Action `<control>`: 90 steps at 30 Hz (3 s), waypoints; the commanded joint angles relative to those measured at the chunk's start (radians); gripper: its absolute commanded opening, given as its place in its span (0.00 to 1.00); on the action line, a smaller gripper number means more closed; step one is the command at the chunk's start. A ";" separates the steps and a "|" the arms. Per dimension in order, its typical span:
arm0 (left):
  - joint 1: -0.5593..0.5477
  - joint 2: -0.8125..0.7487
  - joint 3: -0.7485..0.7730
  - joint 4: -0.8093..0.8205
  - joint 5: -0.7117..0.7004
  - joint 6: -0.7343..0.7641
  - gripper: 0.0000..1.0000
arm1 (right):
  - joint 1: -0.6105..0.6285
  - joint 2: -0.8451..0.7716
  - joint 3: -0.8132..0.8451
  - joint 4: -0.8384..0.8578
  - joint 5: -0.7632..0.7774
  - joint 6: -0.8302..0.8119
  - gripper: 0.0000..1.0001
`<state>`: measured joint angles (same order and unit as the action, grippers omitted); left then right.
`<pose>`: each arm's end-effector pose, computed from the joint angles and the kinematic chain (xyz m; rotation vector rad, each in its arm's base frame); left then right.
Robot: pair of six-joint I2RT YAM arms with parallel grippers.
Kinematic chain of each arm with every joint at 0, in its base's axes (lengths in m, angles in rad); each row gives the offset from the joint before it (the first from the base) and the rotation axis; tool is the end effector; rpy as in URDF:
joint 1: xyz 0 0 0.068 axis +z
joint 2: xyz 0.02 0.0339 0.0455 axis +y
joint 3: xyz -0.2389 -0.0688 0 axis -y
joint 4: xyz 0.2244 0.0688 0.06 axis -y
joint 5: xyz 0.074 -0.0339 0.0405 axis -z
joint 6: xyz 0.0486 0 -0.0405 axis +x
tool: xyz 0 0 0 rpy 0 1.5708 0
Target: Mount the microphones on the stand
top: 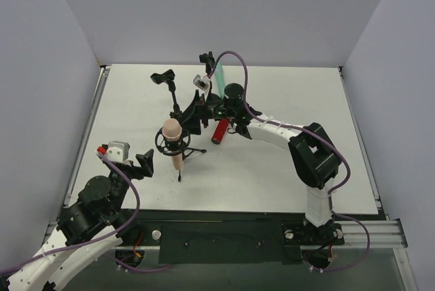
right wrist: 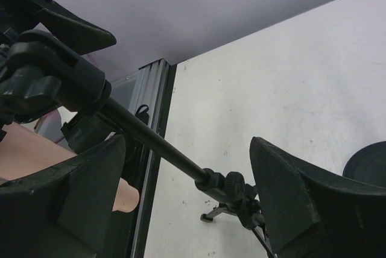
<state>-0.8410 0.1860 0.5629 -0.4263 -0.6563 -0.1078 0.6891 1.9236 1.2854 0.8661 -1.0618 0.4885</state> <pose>0.0782 -0.0429 0.2905 0.0859 1.6114 -0.2025 0.2923 0.2958 0.2743 -1.1408 1.2578 1.6214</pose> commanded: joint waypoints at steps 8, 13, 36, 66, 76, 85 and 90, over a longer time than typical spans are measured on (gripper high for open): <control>0.011 -0.003 0.005 0.027 0.009 0.005 0.85 | 0.027 0.011 0.032 0.118 0.063 -0.013 0.76; 0.013 0.003 0.008 0.023 0.012 0.002 0.85 | 0.047 0.015 0.028 0.027 0.097 -0.129 0.73; 0.017 -0.013 0.009 0.017 0.007 -0.013 0.85 | 0.035 0.005 0.038 0.474 -0.069 0.227 0.08; 0.017 -0.022 0.038 0.060 0.099 -0.003 0.84 | -0.540 -0.532 0.174 -1.172 0.305 -0.766 0.03; 0.017 0.085 0.061 0.109 0.161 0.013 0.83 | -0.879 -0.450 0.089 -0.705 0.545 -0.602 0.02; 0.019 0.073 0.022 0.116 0.159 0.022 0.84 | -0.887 -0.293 0.121 -0.443 0.661 -0.634 0.03; 0.020 0.069 0.014 0.109 0.153 0.022 0.84 | -0.889 -0.239 0.137 -0.362 0.692 -0.630 0.04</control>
<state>-0.8288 0.2668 0.5800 -0.3607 -0.5037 -0.0952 -0.2008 1.6936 1.3621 0.2626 -0.4004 -0.1566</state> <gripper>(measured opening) 0.839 0.106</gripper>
